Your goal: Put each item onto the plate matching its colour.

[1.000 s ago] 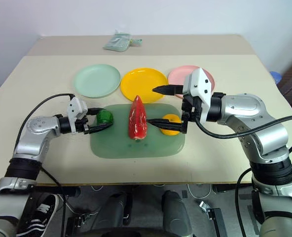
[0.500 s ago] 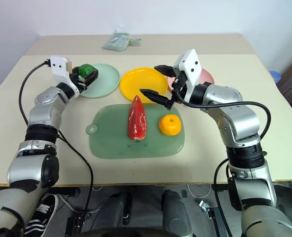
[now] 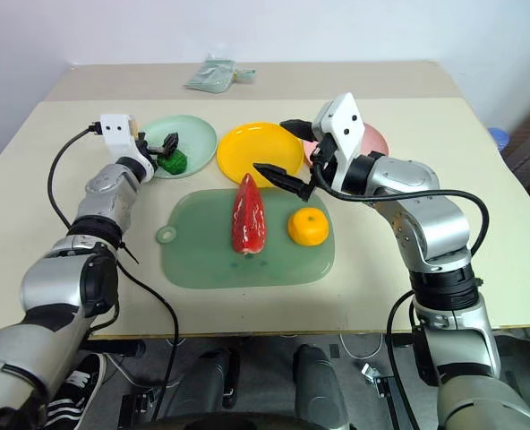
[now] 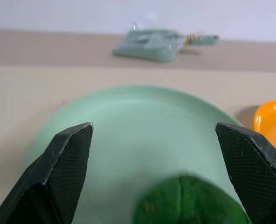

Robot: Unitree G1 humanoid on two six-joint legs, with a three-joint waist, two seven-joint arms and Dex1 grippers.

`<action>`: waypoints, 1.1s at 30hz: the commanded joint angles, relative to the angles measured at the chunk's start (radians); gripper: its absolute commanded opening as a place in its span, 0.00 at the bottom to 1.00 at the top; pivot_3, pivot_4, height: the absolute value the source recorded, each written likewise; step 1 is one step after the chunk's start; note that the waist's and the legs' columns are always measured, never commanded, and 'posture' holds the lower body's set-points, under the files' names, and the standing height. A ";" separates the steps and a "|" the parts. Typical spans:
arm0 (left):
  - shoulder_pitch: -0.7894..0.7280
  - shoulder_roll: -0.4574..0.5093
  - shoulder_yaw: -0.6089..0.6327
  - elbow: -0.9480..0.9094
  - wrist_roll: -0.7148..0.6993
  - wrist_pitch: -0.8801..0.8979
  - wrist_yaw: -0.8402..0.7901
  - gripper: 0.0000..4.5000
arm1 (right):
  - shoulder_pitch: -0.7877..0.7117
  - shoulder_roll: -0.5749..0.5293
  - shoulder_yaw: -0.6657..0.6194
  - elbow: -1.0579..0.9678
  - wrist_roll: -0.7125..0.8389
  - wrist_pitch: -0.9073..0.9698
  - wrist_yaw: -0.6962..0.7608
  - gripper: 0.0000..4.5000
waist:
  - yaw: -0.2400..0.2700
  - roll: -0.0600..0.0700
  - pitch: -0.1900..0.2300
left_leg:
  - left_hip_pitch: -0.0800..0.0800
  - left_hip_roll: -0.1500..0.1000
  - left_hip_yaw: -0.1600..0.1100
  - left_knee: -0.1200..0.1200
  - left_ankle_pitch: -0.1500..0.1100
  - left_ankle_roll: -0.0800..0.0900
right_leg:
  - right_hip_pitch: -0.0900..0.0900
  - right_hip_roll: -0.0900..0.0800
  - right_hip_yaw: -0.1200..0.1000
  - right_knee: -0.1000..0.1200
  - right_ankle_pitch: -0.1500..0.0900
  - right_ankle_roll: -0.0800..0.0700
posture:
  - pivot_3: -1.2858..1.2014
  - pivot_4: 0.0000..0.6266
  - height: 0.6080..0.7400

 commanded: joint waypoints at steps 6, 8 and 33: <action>0.086 0.066 -0.016 -0.382 -0.153 0.075 -0.540 0.98 | 0.015 -0.034 -0.049 -0.049 0.046 0.011 0.039 1.00 | -0.005 0.000 0.000 | 0.000 0.000 0.000 0.000 0.000 0.000 | 0.000 0.000 0.000 0.000 0.000 0.000 | 0.52 0.24 1.00; 0.145 0.093 -0.031 -0.499 -0.199 0.165 -0.648 0.98 | 0.011 -0.033 -0.051 -0.051 0.062 0.019 0.044 1.00 | -0.011 0.000 0.000 | 0.001 0.000 0.000 -0.002 0.000 0.000 | 0.000 0.000 0.000 0.000 0.000 0.000 | 0.52 0.24 1.00; 0.525 0.320 -0.066 -1.003 -0.350 0.448 -1.000 0.98 | -0.196 0.175 -0.061 -0.122 0.072 0.650 -0.435 1.00 | 0.000 0.000 0.000 | 0.001 0.001 0.000 -0.001 0.000 0.000 | 0.000 0.000 0.000 0.000 0.000 -0.001 | 0.52 0.24 1.00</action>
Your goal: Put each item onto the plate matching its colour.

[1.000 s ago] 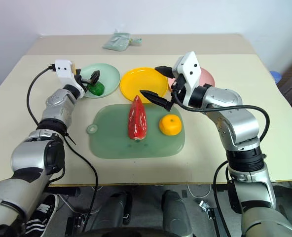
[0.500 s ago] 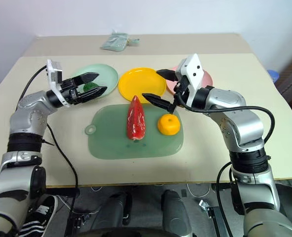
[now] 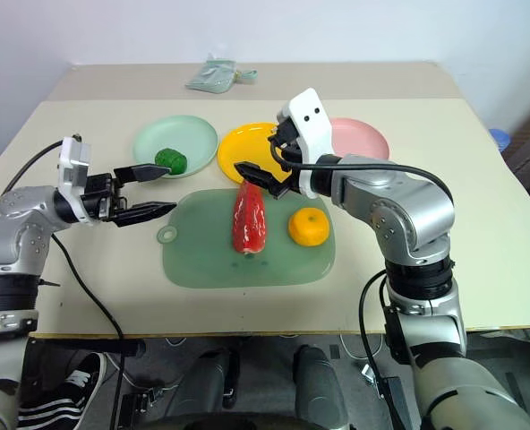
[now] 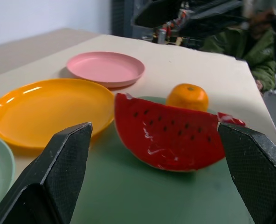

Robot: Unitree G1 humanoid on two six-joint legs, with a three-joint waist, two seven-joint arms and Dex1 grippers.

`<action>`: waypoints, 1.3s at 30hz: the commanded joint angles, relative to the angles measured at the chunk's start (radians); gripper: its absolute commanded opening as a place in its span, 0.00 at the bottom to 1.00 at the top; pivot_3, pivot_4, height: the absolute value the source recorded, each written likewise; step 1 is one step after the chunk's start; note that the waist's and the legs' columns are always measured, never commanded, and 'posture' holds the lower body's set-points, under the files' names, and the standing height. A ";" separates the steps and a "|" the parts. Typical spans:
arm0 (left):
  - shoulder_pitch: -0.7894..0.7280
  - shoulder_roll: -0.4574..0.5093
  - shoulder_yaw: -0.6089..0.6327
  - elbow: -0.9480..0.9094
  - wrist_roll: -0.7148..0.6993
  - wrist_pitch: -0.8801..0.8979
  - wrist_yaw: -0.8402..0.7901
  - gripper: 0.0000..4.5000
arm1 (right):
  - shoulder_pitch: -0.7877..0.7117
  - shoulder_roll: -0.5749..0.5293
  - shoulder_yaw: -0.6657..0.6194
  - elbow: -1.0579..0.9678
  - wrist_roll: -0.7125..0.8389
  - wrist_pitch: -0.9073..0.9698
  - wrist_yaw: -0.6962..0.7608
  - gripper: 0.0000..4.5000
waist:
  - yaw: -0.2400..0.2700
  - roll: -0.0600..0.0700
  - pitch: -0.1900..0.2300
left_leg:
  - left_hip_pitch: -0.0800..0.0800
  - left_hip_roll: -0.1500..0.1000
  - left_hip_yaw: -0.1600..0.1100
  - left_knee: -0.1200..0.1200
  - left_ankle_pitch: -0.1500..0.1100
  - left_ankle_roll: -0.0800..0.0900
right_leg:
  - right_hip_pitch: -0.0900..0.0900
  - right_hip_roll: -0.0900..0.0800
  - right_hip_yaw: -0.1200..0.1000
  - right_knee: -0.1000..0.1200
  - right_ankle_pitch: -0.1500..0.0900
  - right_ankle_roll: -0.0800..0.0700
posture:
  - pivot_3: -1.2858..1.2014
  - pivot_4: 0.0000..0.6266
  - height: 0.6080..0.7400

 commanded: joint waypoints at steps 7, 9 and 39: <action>-0.031 -0.012 -0.016 -0.019 -0.009 -0.025 -0.008 0.98 | -0.066 0.061 -0.089 -0.042 0.020 0.151 -0.114 1.00 | -0.007 0.000 0.000 | 0.000 0.000 0.000 -0.001 0.000 0.000 | 0.000 0.000 0.000 0.000 0.000 0.000 | 0.52 0.24 1.00; -0.044 -0.009 -0.023 -0.006 -0.017 -0.010 -0.025 0.98 | -0.078 0.077 -0.104 -0.045 0.030 0.195 -0.127 1.00 | -0.007 0.000 0.000 | 0.000 0.000 0.000 -0.001 0.000 0.000 | -0.001 0.000 0.000 0.000 0.000 0.000 | 0.52 0.24 1.00; -0.110 -0.052 -0.032 0.137 0.011 -0.201 -0.100 0.98 | -0.188 0.208 -0.036 0.282 0.336 0.437 -0.450 1.00 | -0.022 0.000 0.000 | 0.000 0.000 0.000 -0.002 0.000 0.000 | -0.001 0.000 0.000 0.000 0.000 0.000 | 0.52 0.24 1.00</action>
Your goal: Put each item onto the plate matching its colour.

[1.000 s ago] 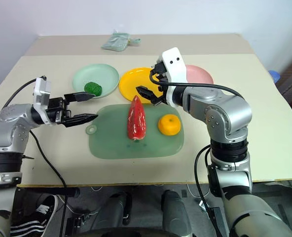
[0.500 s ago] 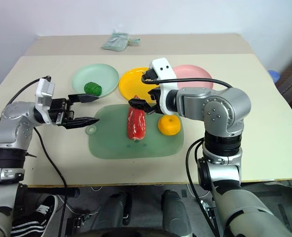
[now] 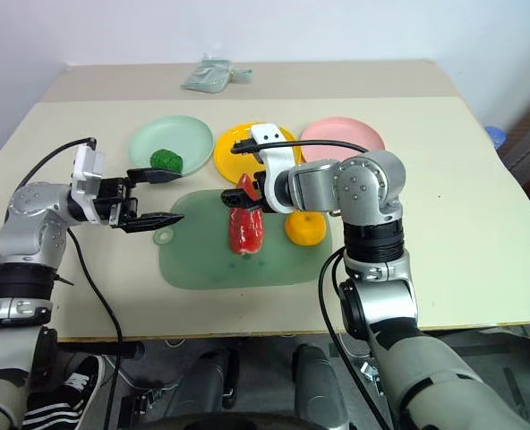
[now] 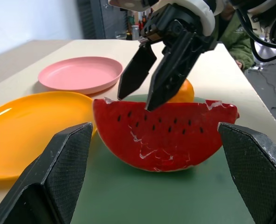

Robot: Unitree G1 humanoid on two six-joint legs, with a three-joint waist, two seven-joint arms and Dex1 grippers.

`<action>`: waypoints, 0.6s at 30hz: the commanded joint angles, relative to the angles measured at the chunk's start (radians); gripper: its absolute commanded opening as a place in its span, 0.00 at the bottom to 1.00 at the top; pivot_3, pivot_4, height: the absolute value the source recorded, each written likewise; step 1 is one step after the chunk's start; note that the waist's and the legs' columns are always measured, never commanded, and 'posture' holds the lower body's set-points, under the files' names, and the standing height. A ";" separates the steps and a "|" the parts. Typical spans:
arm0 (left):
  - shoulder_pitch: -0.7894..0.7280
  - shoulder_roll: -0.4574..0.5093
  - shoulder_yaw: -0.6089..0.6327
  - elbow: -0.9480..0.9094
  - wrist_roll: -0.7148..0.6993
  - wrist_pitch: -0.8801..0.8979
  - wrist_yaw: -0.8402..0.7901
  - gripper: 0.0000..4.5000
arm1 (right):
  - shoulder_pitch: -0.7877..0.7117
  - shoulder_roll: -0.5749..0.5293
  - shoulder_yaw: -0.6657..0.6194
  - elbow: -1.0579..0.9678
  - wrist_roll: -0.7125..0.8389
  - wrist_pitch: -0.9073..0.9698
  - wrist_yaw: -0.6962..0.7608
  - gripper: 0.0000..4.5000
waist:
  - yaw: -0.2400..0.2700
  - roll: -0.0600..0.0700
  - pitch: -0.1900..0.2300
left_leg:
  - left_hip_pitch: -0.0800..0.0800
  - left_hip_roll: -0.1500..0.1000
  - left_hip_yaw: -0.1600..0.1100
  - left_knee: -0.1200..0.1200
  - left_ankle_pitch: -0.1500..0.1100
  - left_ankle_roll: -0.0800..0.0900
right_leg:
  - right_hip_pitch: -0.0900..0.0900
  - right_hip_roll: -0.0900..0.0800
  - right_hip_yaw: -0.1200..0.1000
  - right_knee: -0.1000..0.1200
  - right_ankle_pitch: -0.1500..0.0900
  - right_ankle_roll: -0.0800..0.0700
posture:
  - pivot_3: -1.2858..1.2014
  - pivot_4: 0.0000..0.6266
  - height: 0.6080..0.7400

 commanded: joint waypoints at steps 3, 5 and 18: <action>-0.026 -0.013 0.031 -0.029 -0.040 0.021 0.032 0.98 | -0.026 -0.016 0.059 -0.002 0.077 0.007 -0.011 1.00 | -0.011 0.000 0.000 | 0.000 0.000 0.000 0.000 0.000 0.000 | 0.000 0.000 0.000 0.000 0.000 0.000 | 0.52 0.24 1.00; -0.021 -0.012 0.030 -0.026 -0.036 0.016 0.029 0.98 | -0.027 -0.010 0.067 0.007 0.079 0.007 -0.013 1.00 | -0.013 0.000 0.000 | 0.000 0.000 0.000 0.000 0.000 0.000 | 0.000 0.000 0.000 0.000 0.000 0.000 | 0.52 0.24 1.00; 0.038 0.052 0.022 -0.103 -0.070 0.112 -0.039 0.98 | -0.040 -0.026 0.167 -0.019 0.020 0.007 0.052 1.00 | -0.012 0.000 0.000 | 0.000 0.000 0.000 -0.001 0.000 0.000 | -0.001 0.000 0.000 0.000 0.000 0.000 | 0.52 0.24 1.00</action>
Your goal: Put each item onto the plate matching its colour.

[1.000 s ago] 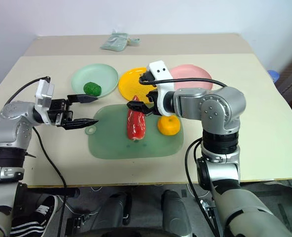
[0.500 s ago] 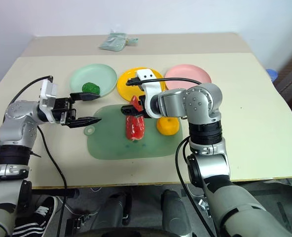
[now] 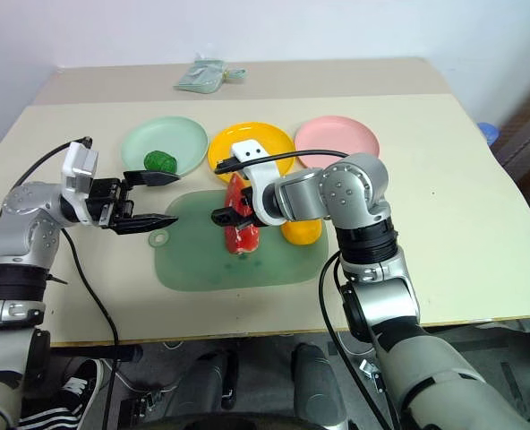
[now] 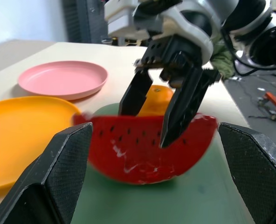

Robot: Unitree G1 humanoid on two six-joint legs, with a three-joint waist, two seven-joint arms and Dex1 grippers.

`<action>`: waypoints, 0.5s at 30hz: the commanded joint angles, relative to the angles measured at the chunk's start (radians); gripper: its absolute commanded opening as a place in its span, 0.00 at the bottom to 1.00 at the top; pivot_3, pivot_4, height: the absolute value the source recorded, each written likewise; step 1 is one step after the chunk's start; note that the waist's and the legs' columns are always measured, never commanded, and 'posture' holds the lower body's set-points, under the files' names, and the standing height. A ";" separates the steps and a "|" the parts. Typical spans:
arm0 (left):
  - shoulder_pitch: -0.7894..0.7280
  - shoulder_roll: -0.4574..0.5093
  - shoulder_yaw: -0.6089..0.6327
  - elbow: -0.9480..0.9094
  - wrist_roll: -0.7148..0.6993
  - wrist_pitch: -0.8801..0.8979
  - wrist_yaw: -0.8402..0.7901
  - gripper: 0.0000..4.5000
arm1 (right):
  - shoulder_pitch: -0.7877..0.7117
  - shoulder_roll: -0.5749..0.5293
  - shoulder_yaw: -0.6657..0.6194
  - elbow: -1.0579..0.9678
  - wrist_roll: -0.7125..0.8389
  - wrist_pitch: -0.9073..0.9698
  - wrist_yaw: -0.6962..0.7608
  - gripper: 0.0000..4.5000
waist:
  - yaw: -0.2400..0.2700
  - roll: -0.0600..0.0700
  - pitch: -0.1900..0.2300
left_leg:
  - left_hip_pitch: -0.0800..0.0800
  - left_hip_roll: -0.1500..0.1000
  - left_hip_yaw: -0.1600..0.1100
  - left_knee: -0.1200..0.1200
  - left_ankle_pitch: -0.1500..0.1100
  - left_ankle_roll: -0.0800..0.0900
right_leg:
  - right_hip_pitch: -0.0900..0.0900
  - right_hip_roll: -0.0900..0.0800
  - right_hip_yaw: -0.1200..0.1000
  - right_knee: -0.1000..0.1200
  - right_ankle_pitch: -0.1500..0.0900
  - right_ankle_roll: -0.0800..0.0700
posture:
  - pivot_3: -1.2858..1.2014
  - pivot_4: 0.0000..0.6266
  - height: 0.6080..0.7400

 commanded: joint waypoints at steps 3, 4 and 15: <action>0.018 0.018 0.024 -0.044 -0.013 -0.003 0.006 0.98 | -0.029 -0.046 0.054 -0.073 -0.045 0.006 0.085 1.00 | 0.002 0.000 0.000 | 0.000 0.000 0.000 0.000 0.000 0.000 | 0.000 0.000 0.000 0.000 0.000 0.000 | 0.52 0.24 1.00; 0.021 0.017 0.025 -0.048 -0.014 -0.002 0.008 0.98 | -0.028 -0.051 0.054 -0.085 -0.047 0.006 0.104 1.00 | 0.002 0.000 0.000 | 0.000 0.000 0.000 0.000 0.000 0.000 | 0.000 0.000 0.000 0.000 0.000 0.000 | 0.52 0.24 1.00; 0.026 0.012 0.025 -0.055 -0.010 -0.016 0.026 0.98 | -0.014 -0.160 0.236 -0.177 -0.195 -0.141 0.277 1.00 | 0.000 0.000 0.000 | 0.000 0.000 0.000 0.000 0.000 0.000 | 0.000 0.000 0.000 -0.001 0.000 0.000 | 0.52 0.24 1.00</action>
